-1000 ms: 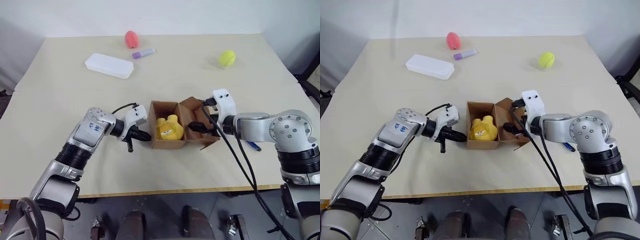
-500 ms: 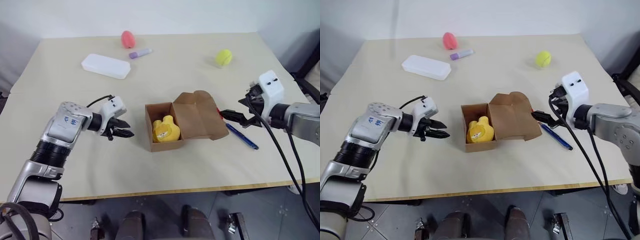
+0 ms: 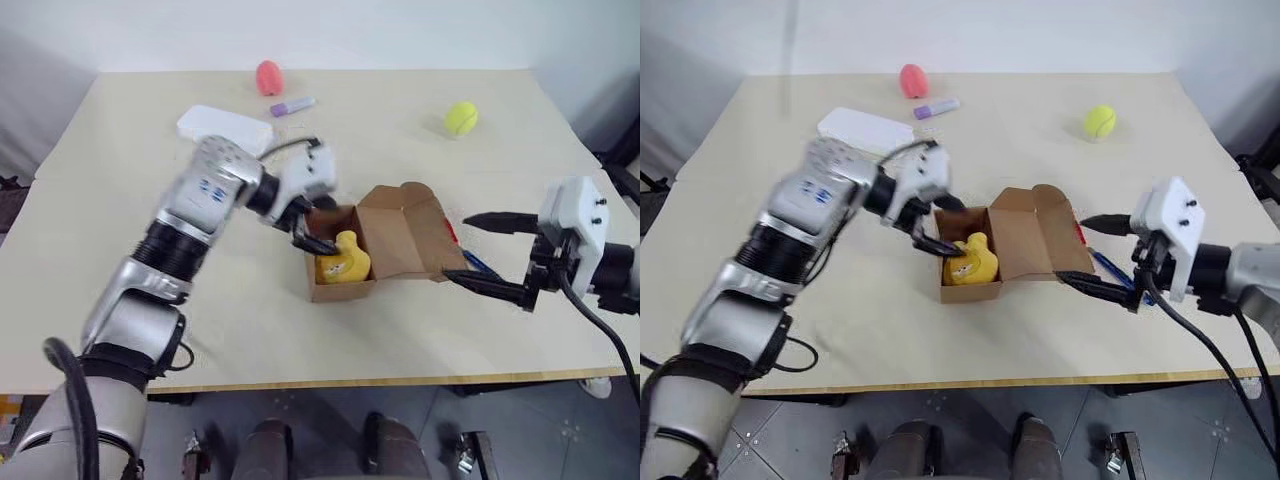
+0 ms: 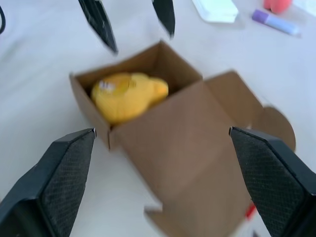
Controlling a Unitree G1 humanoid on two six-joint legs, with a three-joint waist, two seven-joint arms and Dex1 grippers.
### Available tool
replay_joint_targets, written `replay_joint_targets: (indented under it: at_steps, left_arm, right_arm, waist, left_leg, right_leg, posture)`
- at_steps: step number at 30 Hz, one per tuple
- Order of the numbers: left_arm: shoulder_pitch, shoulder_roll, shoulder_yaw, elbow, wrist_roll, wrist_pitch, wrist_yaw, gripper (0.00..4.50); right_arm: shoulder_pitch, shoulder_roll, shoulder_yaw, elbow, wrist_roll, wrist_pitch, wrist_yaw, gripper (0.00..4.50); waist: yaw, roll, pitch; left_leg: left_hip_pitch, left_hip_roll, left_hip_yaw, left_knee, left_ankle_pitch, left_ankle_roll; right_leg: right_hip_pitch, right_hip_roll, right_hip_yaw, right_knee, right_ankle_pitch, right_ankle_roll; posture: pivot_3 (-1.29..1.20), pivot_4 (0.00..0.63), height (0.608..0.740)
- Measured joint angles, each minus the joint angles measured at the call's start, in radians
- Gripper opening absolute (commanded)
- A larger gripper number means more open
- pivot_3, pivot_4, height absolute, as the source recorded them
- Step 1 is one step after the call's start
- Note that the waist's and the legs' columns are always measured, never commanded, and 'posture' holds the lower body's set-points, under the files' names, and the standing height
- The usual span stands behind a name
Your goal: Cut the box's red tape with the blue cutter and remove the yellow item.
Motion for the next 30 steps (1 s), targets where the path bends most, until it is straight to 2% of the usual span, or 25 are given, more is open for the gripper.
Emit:
replay_joint_targets:
  at_steps: [6,9,16,22,24,30]
  left_arm:
    - [-0.004,-0.049,-0.083,0.117,0.088,-0.121,-0.036,4.49]
    - [-0.015,-0.094,-0.086,0.199,0.119,-0.172,-0.019,3.96]
    - [-0.054,-0.128,-0.029,0.286,0.132,-0.207,-0.017,1.8]
    - [-0.068,-0.127,0.096,0.224,0.045,-0.097,-0.031,0.19]
    - [-0.061,-0.119,0.118,0.177,0.025,-0.058,-0.03,0.01]
    - [-0.03,-0.086,0.219,0.021,-0.042,0.108,0.044,0.01]
  right_arm:
    - [0.155,0.053,-0.166,-0.092,-0.023,0.003,-0.033,4.5]
    - [0.215,0.083,-0.215,-0.151,-0.022,0.02,-0.059,4.5]
    - [0.3,0.154,-0.296,-0.238,-0.013,0.037,-0.099,4.5]
    - [0.278,0.27,-0.317,-0.205,0.04,-0.067,-0.078,4.5]
    - [0.299,0.27,-0.317,-0.186,0.028,-0.102,-0.044,4.5]
    - [0.321,0.266,-0.306,-0.152,0.007,-0.177,0.04,4.5]
  waist:
    - [0.001,0.0,0.0]
    - [0.007,0.0,0.0]
    - [0.006,0.0,0.0]
    - [0.003,0.0,0.0]
    - [0.004,0.0,0.0]
    - [0.002,0.0,0.0]
  left_leg:
    - [0.0,0.0,0.0,0.002,0.0,0.0]
    - [0.0,0.0,0.0,0.004,0.0,0.001]
    - [0.0,0.0,-0.001,0.005,0.0,0.001]
    - [0.001,0.0,-0.001,0.005,0.0,0.001]
    - [0.001,0.0,-0.001,0.005,0.0,0.001]
    - [0.002,0.0,-0.001,0.006,0.0,0.001]
  right_leg:
    - [0.0,0.0,0.0,0.001,0.0,0.0]
    - [0.001,0.0,0.0,0.0,0.001,0.0]
    - [0.002,0.0,0.001,0.001,0.002,-0.001]
    - [0.002,0.0,0.001,0.001,0.003,0.0]
    - [0.002,0.0,0.001,0.001,0.003,0.0]
    - [0.003,0.0,0.001,0.002,0.003,0.0]
  posture:
    - [0.0,0.15,0.74]
    - [0.0,0.15,0.74]
    - [0.0,0.15,0.74]
    - [0.0,0.15,0.74]
    - [0.0,0.15,0.74]
    - [0.0,0.15,0.74]
